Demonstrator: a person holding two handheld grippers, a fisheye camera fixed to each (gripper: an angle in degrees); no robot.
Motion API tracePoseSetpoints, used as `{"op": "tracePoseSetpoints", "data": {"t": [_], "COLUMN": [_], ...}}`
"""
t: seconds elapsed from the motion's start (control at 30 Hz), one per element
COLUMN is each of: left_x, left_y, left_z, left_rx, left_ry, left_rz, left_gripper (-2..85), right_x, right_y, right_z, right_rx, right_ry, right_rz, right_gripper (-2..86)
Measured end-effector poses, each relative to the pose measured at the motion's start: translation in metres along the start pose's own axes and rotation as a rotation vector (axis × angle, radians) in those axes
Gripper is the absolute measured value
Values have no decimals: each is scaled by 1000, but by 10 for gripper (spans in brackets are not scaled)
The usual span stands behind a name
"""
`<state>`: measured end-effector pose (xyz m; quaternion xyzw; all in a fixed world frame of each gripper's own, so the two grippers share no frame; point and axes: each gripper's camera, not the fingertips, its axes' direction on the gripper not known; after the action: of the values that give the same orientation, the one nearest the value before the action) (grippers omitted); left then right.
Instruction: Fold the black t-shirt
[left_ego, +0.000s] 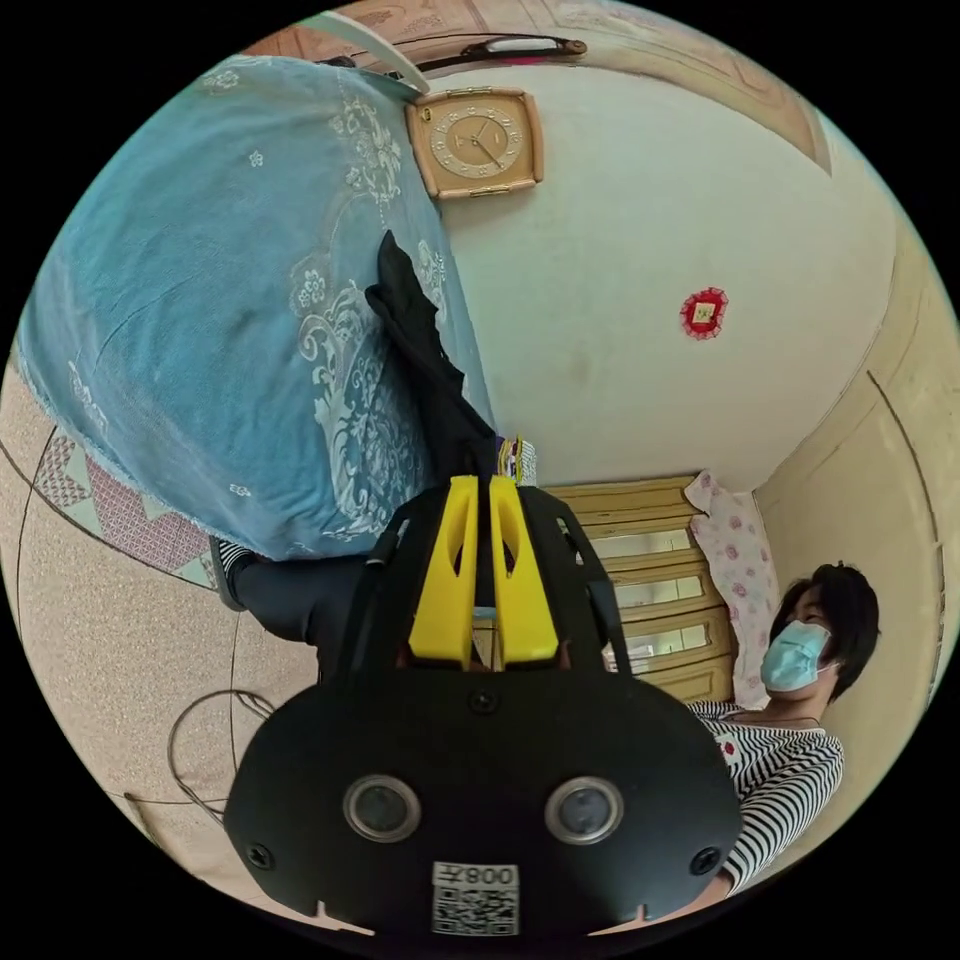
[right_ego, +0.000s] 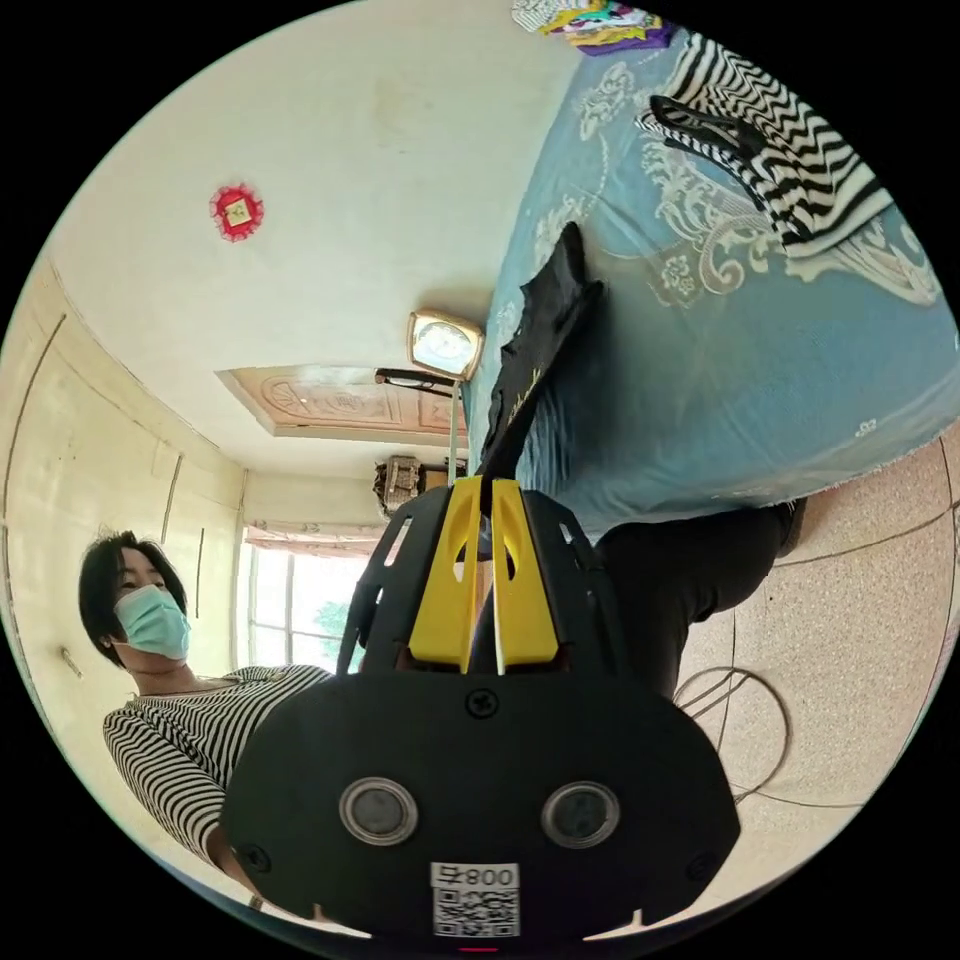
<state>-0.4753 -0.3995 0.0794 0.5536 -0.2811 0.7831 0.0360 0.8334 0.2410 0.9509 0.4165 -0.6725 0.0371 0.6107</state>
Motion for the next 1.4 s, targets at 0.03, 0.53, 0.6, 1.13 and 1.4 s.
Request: {"op": "tracePoseSetpoints", "data": {"t": [0.03, 0.53, 0.6, 1.13, 1.4], "left_x": [7, 21, 21, 49, 78], "left_y": [4, 94, 101, 119, 75], "left_z": [-3, -39, -39, -23, 11], "left_rx": [5, 13, 10, -9, -2], "left_ry": [19, 87, 85, 78, 95], "left_rz": [17, -13, -21, -53, -55], "left_gripper": [21, 18, 18, 20, 20], "right_x": [-6, -48, -44, -22, -17], "right_y": [3, 115, 127, 140, 71], "right_z": [-3, -41, -44, -34, -5], "right_rx": [2, -34, -30, -19, -19], "right_ry": [-8, -43, -44, -15, -7], "right_rz": [-15, -79, -70, -38, -48], "right_gripper": [15, 15, 15, 15, 17]}}
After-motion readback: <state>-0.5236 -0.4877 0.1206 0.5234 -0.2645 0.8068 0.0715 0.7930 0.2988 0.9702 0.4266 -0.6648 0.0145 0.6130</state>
